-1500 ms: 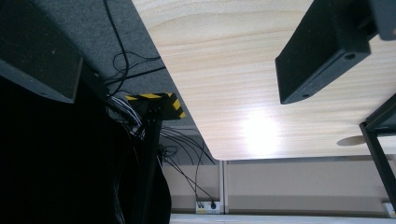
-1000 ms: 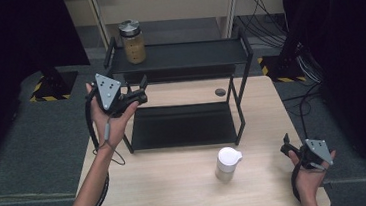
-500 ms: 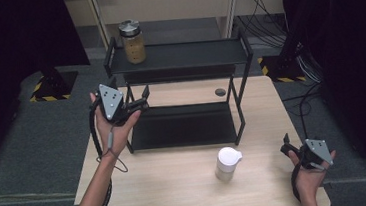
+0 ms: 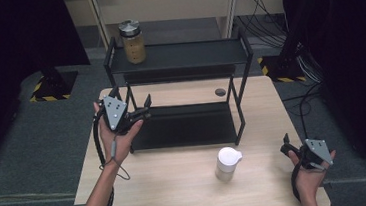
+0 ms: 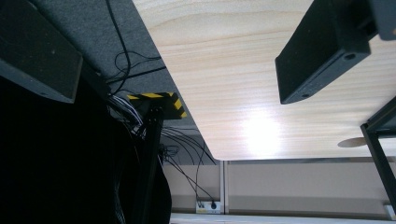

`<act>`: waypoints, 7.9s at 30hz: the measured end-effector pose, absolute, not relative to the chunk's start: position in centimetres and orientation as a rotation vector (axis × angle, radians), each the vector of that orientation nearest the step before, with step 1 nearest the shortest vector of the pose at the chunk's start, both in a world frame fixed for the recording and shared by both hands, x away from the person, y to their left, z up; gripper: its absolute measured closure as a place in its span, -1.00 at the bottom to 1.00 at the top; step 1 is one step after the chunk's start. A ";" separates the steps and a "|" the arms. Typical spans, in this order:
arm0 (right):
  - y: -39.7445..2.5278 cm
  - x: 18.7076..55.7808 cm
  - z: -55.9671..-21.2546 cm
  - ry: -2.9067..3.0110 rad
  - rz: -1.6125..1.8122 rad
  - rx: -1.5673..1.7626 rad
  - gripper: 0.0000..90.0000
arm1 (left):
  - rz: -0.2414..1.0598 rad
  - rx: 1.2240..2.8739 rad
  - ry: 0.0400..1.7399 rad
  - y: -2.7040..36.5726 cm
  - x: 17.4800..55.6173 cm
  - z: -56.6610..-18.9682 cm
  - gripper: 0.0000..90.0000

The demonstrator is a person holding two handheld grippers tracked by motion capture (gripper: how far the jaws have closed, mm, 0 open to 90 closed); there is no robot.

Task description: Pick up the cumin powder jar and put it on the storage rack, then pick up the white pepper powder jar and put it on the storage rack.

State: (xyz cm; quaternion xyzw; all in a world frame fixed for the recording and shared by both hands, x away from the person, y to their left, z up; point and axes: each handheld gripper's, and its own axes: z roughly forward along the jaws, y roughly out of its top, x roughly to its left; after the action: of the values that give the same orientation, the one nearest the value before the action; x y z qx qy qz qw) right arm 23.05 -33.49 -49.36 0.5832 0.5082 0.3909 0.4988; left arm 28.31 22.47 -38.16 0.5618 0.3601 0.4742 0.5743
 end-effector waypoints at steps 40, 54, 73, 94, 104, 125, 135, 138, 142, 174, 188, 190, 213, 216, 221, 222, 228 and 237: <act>-33.4 23.1 -49.4 1.233 0.939 1.406 -0.99 | 1.020 1.345 0.909 23.1 24.5 -45.7 -1.00; -33.4 23.0 -49.4 1.229 0.944 1.409 -0.99 | 0.972 1.364 0.933 22.8 23.8 -47.8 -1.00; -33.5 23.1 -49.3 1.239 0.945 1.405 -0.99 | 0.915 1.425 0.970 23.3 22.0 -49.9 -1.00; -33.7 23.1 -49.3 1.239 0.956 1.408 -0.99 | 0.891 1.439 1.036 22.8 21.9 -51.3 -1.00; -33.6 23.2 -49.3 1.248 0.944 1.400 -0.98 | 0.866 1.465 1.037 22.9 22.2 -51.5 -1.00; -33.6 23.1 -49.4 1.240 0.947 1.401 -0.98 | 0.855 1.477 1.039 22.9 22.4 -51.3 -1.00; -33.5 23.1 -49.3 1.242 0.944 1.401 -0.99 | 0.851 1.478 1.039 22.8 22.5 -51.3 -1.00; -33.6 23.1 -49.3 1.249 0.945 1.398 -0.99 | 0.851 1.476 1.039 22.8 22.5 -51.3 -1.00; -34.2 22.9 -49.1 1.250 0.995 1.404 -0.99 | 0.853 1.473 1.041 22.8 22.4 -51.4 -1.00; -33.3 19.3 -44.0 1.411 1.574 1.165 -0.99 | 0.852 1.471 1.055 22.7 22.5 -51.3 -1.00; -30.4 19.3 -43.9 1.576 1.621 1.056 -0.99 | 0.844 1.468 1.069 22.7 22.5 -51.2 -1.00; -30.0 19.3 -43.9 1.600 1.621 1.037 -0.99 | 0.842 1.468 1.070 22.7 22.6 -51.2 -1.00; -27.9 19.9 -45.2 1.830 1.544 0.915 -0.98 | 0.841 1.469 1.077 22.7 22.6 -51.1 -1.00; -27.9 20.0 -45.4 1.850 1.541 0.907 -0.97 | 0.840 1.467 1.079 22.7 22.6 -51.1 -1.00; -28.2 20.2 -45.8 1.888 1.534 0.884 -0.95 | 0.841 1.468 1.079 22.6 22.6 -51.1 -1.00; -28.2 20.3 -45.9 1.895 1.534 0.881 -0.95 | 0.841 1.468 1.078 22.6 22.6 -51.1 -1.00; -28.5 20.9 -46.6 1.937 1.518 0.884 -0.92 | 0.840 1.468 1.080 22.6 22.6 -51.1 -1.00; -28.6 21.4 -47.2 1.989 1.474 0.901 -0.86 | 0.838 1.467 1.083 22.6 22.7 -51.0 -1.00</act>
State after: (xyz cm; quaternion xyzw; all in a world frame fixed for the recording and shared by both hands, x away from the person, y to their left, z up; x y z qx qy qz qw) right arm 21.40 -28.56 -47.16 0.3310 0.7308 0.5416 0.2511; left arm 22.65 22.63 -51.05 0.6165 0.4551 0.3522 0.5374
